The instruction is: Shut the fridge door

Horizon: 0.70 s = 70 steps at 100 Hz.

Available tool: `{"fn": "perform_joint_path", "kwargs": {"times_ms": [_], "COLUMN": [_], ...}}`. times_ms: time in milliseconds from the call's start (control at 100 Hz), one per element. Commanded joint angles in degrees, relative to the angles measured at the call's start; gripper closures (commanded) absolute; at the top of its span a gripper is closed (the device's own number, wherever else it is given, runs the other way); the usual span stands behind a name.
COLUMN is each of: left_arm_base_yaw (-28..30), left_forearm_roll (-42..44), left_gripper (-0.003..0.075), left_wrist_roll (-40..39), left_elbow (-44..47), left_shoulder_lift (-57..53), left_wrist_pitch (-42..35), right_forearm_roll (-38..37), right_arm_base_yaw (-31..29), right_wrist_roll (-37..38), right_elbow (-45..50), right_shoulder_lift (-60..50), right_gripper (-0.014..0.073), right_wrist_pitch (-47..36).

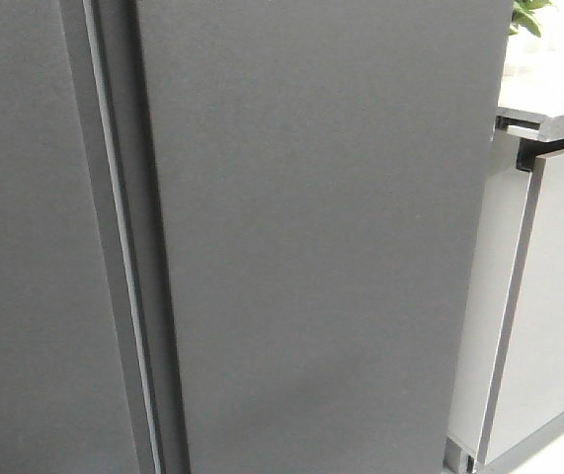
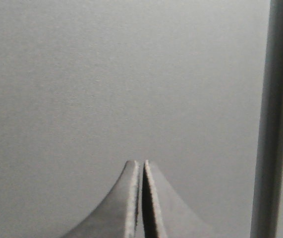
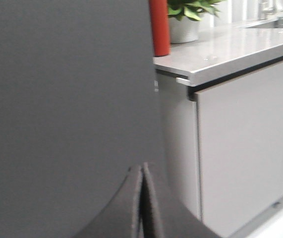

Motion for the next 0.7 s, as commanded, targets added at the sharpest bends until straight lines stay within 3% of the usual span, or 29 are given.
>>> {"fn": "perform_joint_path", "kwargs": {"times_ms": [0, 690], "left_arm_base_yaw": [-0.1, -0.1], "left_forearm_roll": [-0.2, -0.2], "left_gripper": [0.0740, 0.0740], "left_wrist_roll": [-0.2, -0.2], "left_elbow": [2.0, 2.0], "left_shoulder_lift": [-1.2, -1.2], "left_wrist_pitch": [-4.2, -4.2], "right_forearm_roll": [-15.0, -15.4], "right_arm_base_yaw": [-0.2, -0.2], "right_wrist_roll": [13.1, 14.0], "right_elbow": [1.1, 1.1], "right_shoulder_lift": [-1.3, -1.3], "right_gripper": [0.0639, 0.0639], "right_wrist_pitch": [-4.3, -5.0]}}
